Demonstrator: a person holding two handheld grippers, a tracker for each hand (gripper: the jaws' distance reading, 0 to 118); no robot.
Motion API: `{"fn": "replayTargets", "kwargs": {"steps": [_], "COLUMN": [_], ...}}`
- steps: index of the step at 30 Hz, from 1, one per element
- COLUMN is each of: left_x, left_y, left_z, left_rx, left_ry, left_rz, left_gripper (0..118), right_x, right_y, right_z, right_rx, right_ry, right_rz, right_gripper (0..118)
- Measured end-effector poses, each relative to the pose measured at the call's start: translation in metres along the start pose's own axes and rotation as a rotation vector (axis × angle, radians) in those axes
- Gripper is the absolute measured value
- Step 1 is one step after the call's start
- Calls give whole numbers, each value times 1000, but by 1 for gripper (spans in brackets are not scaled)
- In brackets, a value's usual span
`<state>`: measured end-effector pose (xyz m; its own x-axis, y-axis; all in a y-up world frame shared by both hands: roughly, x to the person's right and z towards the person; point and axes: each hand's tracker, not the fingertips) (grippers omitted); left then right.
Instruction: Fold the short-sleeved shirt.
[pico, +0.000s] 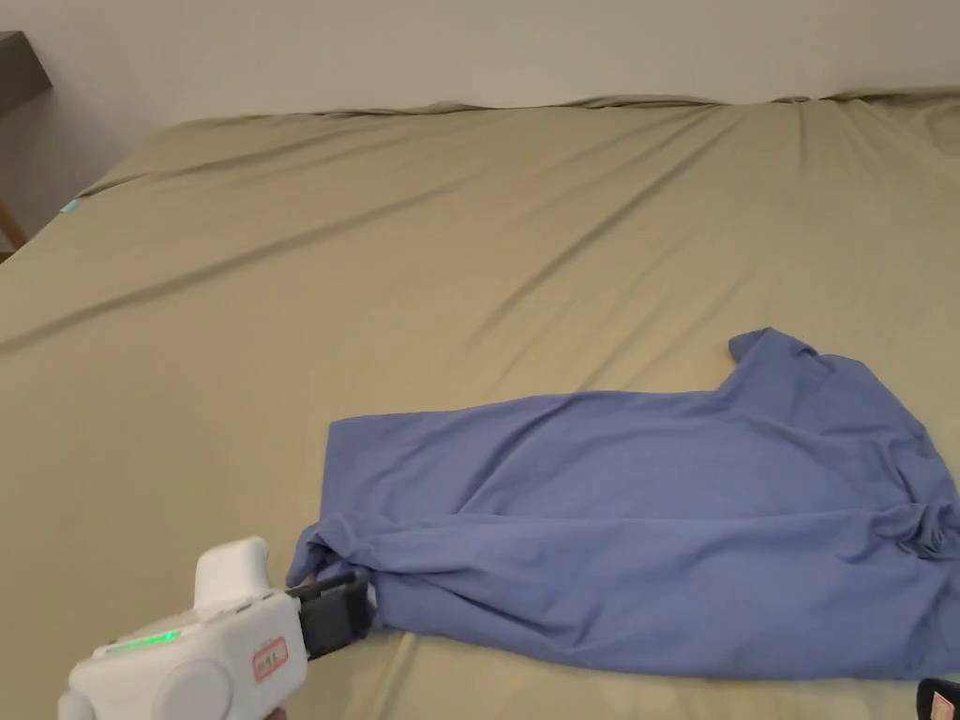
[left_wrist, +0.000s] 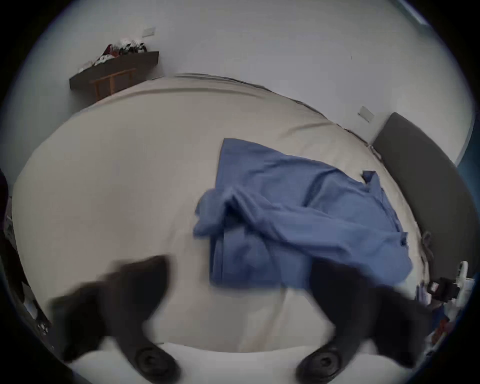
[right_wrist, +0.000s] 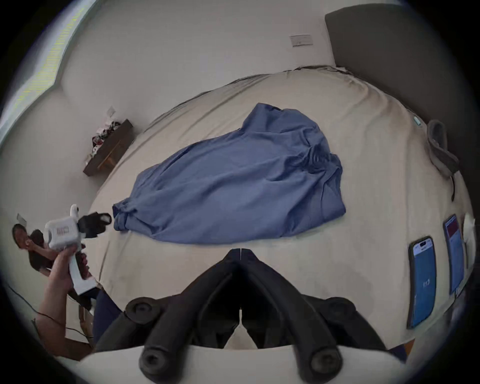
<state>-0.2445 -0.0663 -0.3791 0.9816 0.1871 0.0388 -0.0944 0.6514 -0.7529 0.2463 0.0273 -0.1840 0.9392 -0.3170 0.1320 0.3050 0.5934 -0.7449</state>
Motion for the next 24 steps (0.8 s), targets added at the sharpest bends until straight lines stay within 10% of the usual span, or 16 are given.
{"fn": "replayTargets", "kwargs": {"steps": [3, 5, 7, 8, 15, 19, 21, 23, 24], "left_x": [13, 23, 28, 32, 31, 21, 19, 16, 16], "left_y": [9, 6, 6, 7, 17, 22, 24, 24, 25], "left_z": [-40, -55, -55, -50, -9, -9, -10, -8, -7], "left_rx": [-114, -207, -159, -137, -80, -91, -109, -114, -115], "left_ry": [-46, -101, -69, -53, -109, -135, -138, -154, -162], "left_rz": [-44, -52, -71, -91, -104, -76, -77, -74, -71], "left_gripper": [118, 112, 64, 19, 9, 9, 9, 9, 9], "right_x": [13, 18, 27, 40, 101, 106, 91, 82, 83], "right_y": [13, 23, 35, 43, 80, 84, 80, 79, 80], "right_z": [-10, -24, -41, -54, -114, -144, -135, -110, -100], "right_rx": [-2, -22, -22, -42, -144, -259, -236, -132, -137], "right_ry": [-57, -262, -398, -405, -170, -231, -308, -269, -144], "right_rz": [2, 78, 142, 127, -109, -119, -6, 62, 4], "right_gripper": [2, 6, 97, 118, 118, 115, 80, 8, 8]}}
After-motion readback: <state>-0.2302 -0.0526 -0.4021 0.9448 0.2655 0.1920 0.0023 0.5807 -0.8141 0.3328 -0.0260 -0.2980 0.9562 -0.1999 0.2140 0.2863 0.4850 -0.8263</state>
